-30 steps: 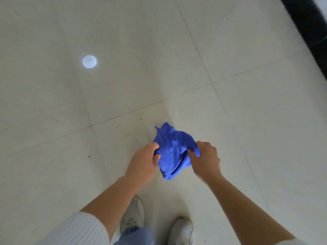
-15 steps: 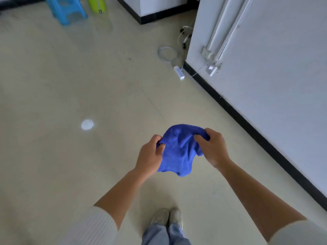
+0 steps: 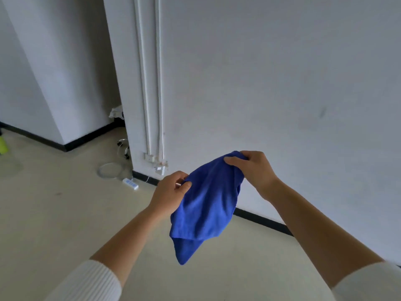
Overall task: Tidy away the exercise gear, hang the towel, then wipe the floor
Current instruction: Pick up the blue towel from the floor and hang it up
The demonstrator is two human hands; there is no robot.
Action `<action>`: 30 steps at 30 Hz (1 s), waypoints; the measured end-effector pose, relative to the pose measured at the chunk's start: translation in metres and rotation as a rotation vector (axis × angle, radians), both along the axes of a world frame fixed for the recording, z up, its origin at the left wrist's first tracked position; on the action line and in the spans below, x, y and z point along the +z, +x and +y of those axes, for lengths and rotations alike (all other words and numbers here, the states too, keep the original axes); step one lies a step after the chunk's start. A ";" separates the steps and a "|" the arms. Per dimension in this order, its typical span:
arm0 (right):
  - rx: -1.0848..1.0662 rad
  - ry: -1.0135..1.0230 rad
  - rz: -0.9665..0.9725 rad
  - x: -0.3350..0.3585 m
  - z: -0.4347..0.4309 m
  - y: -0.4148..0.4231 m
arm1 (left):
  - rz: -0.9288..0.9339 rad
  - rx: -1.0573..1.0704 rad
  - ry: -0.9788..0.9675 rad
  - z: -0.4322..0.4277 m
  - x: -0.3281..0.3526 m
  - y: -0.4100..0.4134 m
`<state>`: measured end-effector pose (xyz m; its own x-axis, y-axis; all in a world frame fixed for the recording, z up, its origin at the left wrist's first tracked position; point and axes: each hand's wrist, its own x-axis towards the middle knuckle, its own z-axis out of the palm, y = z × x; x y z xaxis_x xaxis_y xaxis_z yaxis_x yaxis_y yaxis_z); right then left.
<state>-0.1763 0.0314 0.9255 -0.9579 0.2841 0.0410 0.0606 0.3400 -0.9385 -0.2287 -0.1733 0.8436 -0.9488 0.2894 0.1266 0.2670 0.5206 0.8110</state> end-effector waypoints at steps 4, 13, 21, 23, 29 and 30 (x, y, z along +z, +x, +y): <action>-0.158 -0.021 0.137 0.056 0.061 0.042 | 0.054 -0.148 0.038 0.075 0.043 0.003; -0.539 0.019 0.140 0.094 0.216 0.146 | 0.125 -0.447 0.210 0.276 0.119 0.077; -0.722 -0.177 -0.087 0.068 0.382 0.288 | -0.046 -0.798 0.338 0.458 0.089 0.241; -0.773 -0.212 -0.089 0.066 0.415 0.324 | -0.030 -0.850 0.283 0.499 0.081 0.275; -0.879 -0.282 -0.048 0.065 0.511 0.419 | 0.048 -0.964 0.236 0.627 0.077 0.348; -0.907 -0.279 -0.041 0.063 0.529 0.432 | 0.059 -0.996 0.231 0.647 0.076 0.356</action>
